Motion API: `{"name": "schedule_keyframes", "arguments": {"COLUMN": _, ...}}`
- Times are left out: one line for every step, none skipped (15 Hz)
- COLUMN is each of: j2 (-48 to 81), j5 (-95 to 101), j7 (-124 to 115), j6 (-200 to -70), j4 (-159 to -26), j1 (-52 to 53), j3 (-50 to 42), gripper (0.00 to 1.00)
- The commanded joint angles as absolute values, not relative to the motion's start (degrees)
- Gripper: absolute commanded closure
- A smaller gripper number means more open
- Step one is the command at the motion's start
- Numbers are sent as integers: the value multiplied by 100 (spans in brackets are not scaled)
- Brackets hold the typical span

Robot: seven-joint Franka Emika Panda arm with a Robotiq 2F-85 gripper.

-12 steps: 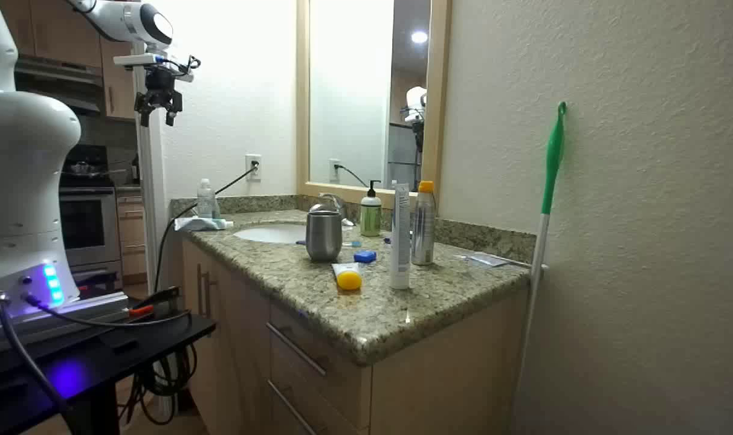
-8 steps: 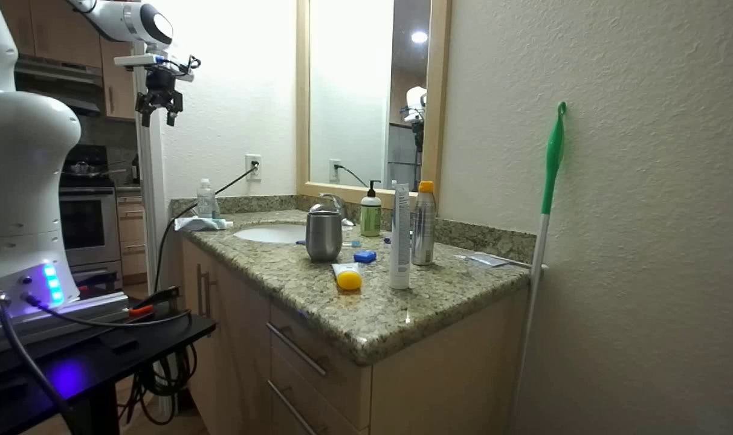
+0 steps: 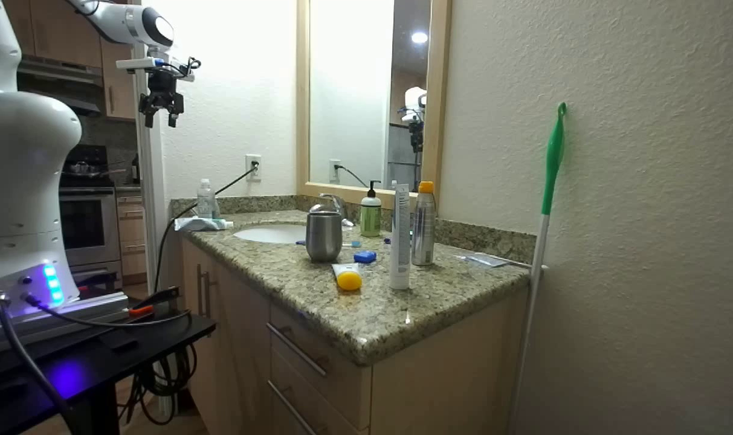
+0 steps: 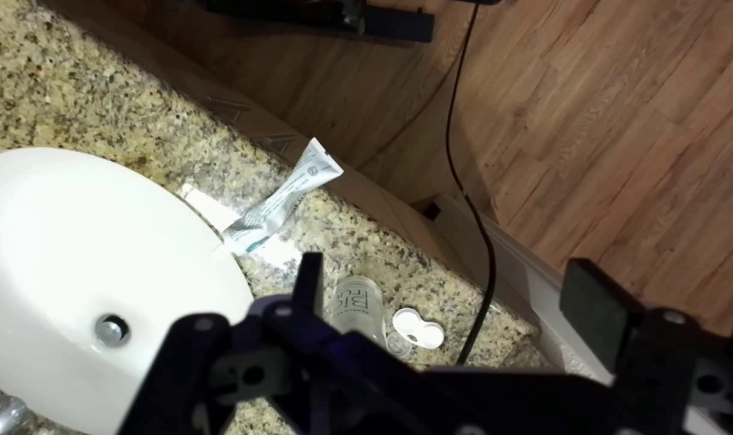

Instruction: Lift the tap handle

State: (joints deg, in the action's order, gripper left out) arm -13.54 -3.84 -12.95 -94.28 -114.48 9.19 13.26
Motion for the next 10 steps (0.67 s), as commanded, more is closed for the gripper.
{"name": "schedule_keyframes", "arguments": {"j2": -871, "j5": 238, "j7": -1760, "j6": -9860, "j4": -11374, "j1": 545, "j3": 1066, "gripper": 0}}
{"name": "schedule_keyframes", "arguments": {"j2": -838, "j5": 484, "j7": -1923, "j6": -9956, "j4": -11394, "j1": 451, "j3": 971, "gripper": 0}}
{"name": "schedule_keyframes", "arguments": {"j2": -729, "j5": 757, "j7": -2042, "j6": -10142, "j4": -11390, "j1": 336, "j3": 847, "gripper": 0}}
{"name": "schedule_keyframes", "arguments": {"j2": -565, "j5": 1053, "j7": -2139, "j6": -10270, "j4": -11319, "j1": 209, "j3": 704, "gripper": 0}}
{"name": "schedule_keyframes", "arguments": {"j2": -393, "j5": 1371, "j7": -2217, "j6": -10430, "j4": -11230, "j1": 78, "j3": 551, "gripper": 0}}
{"name": "schedule_keyframes", "arguments": {"j2": -178, "j5": 1662, "j7": -2324, "j6": -10496, "j4": -11058, "j1": -48, "j3": 396, "gripper": 0}}
{"name": "schedule_keyframes", "arguments": {"j2": 15, "j5": 1652, "j7": -2402, "j6": -10523, "j4": -10905, "j1": -171, "j3": 200, "gripper": 0}}
{"name": "schedule_keyframes", "arguments": {"j2": 254, "j5": 1214, "j7": -2228, "j6": -10165, "j4": -10551, "j1": -229, "j3": 39, "gripper": 0}}
{"name": "schedule_keyframes", "arguments": {"j2": 331, "j5": 733, "j7": -1902, "j6": -10059, "j4": -10365, "j1": -215, "j3": -31, "gripper": 0}}
{"name": "schedule_keyframes", "arguments": {"j2": -24, "j5": 1199, "j7": -2135, "j6": -10415, "j4": -10943, "j1": -139, "j3": 2, "gripper": 0}}
